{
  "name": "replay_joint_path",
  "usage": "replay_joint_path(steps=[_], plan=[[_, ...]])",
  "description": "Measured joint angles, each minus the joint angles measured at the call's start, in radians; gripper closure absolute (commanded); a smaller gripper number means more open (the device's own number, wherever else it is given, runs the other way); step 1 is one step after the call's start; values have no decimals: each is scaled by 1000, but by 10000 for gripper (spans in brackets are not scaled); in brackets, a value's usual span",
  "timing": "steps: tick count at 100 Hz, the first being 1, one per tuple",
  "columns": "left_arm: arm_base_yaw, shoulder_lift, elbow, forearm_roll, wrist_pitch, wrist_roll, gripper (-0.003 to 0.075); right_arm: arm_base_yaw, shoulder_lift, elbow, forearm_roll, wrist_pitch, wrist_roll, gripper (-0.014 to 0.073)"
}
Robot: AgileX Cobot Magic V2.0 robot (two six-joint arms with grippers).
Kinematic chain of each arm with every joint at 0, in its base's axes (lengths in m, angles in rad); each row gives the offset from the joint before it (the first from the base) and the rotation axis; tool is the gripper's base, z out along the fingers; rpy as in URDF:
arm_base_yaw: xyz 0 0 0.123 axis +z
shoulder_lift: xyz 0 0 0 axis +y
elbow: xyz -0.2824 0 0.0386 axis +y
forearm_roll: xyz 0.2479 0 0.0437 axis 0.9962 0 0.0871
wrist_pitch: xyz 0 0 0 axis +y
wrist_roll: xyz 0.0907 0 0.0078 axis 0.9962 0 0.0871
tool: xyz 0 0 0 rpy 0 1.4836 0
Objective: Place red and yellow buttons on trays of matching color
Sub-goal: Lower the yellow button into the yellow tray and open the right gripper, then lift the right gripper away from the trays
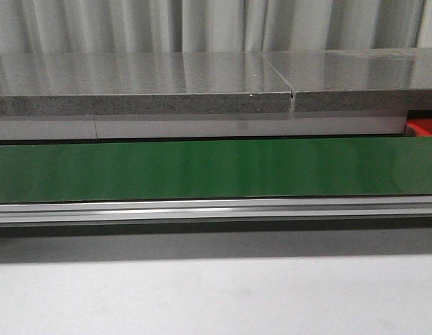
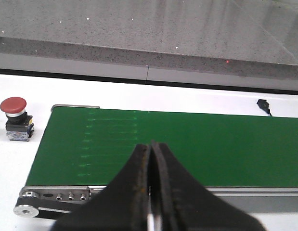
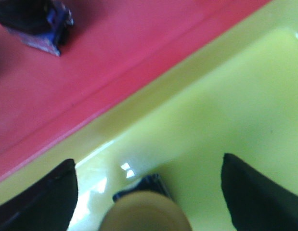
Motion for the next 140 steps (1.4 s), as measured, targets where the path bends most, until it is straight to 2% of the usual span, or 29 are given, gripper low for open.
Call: replay_joint_path(steps=[18, 32, 48, 68, 81, 98, 107, 119, 140], plan=[[0, 0, 0, 0, 0, 0, 739, 4, 0, -96, 40, 100, 0, -33], [0, 0, 0, 0, 0, 0, 739, 54, -31, -134, 45, 139, -2, -33], [0, 0, 0, 0, 0, 0, 739, 177, -125, -134, 46, 139, -20, -33], [0, 0, 0, 0, 0, 0, 739, 389, -260, -119, 47, 122, -68, -31], [0, 0, 0, 0, 0, 0, 739, 498, -358, -54, 49, 102, -87, -31], [0, 0, 0, 0, 0, 0, 739, 588, -488, 73, 47, 96, -95, -14], [0, 0, 0, 0, 0, 0, 739, 615, -569, 145, 47, 96, -99, 43], [0, 0, 0, 0, 0, 0, 739, 622, -679, 231, 47, 113, -99, 178], [0, 0, 0, 0, 0, 0, 739, 622, -875, 344, 43, 187, -101, 513]])
